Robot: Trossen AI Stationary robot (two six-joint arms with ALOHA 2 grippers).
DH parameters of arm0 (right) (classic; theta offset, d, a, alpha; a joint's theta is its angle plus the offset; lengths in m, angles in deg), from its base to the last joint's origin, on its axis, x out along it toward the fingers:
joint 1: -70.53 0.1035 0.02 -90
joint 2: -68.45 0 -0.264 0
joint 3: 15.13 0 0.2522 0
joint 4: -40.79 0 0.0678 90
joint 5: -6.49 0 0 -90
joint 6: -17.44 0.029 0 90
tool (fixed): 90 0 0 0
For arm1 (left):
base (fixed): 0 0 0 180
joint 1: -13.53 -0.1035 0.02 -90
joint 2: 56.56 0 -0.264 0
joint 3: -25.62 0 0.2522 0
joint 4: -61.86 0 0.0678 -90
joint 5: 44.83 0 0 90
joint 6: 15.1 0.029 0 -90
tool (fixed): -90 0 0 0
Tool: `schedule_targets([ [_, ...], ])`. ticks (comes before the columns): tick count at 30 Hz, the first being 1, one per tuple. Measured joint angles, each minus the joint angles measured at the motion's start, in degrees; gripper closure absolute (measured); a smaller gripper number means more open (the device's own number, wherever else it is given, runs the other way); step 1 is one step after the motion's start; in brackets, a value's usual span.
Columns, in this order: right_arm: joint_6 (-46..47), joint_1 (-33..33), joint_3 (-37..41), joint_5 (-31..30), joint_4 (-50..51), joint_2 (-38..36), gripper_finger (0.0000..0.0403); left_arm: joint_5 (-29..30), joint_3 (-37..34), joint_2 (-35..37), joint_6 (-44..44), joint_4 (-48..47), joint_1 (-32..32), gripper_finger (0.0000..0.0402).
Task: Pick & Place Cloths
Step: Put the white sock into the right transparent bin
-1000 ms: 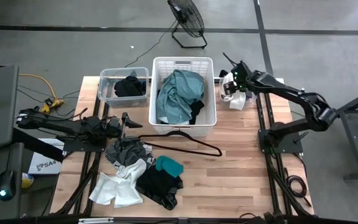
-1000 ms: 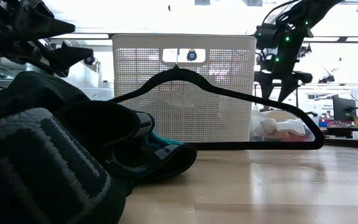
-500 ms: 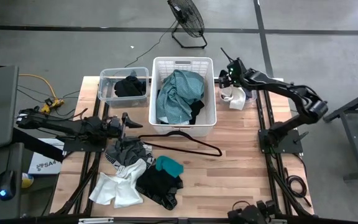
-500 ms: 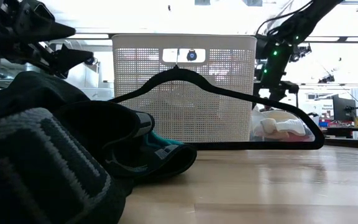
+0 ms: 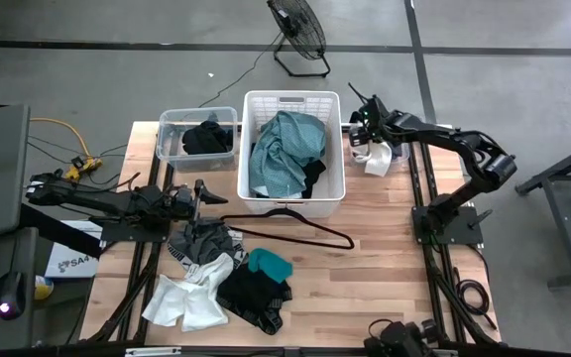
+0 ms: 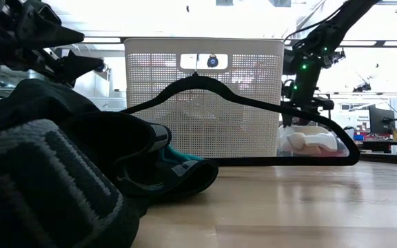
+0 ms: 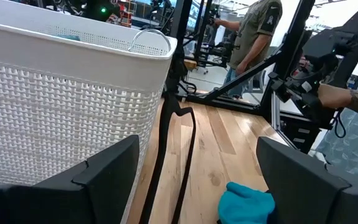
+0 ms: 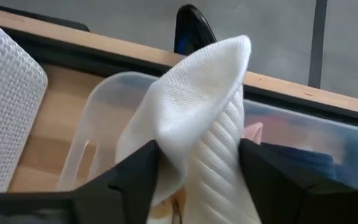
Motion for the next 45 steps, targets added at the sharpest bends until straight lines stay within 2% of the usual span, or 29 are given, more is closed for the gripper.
schedule_targets([
  [8, -4.22, 0.0, 0.0, 0.16, 3.14, 0.0, 0.0366, 0.01, 0.0, 0.0, -0.95, -0.1, 0.0, 0.0083],
  [10, -5.64, -0.07, 0.0, 0.06, 3.44, -0.12, 0.0389, 0.64, 0.0, 0.01, -0.81, -0.11, 0.0, 0.0083],
  [16, -6.08, -0.63, 0.0, -1.72, 3.75, -4.53, 0.0395, 0.9, 0.0, 0.0, -0.83, -0.13, 0.0, 0.0083],
  [25, -8.63, -0.57, 0.02, -4.42, 1.54, -16.57, 0.0396, 1.05, 0.0, 0.0, -0.83, -1.4, 0.0, 0.0083],
  [31, -13.1, -0.54, 0.02, -5.04, 1.4, -21.67, 0.0397, 1.05, 0.0, 0.0, -1.25, -1.35, 0.0, 0.0083],
  [39, -13.19, -0.11, 0.17, -5.09, 5.51, -20.34, 0.0397, 1.03, 0.0, 0.0, -2.71, -1.4, 0.0, 0.0083],
  [45, -8.7, 1.08, 4.61, -4.83, 5.9, -17.0, 0.0397, 1.01, 0.0, 0.01, -2.77, -1.57, 0.0, 0.0083],
])
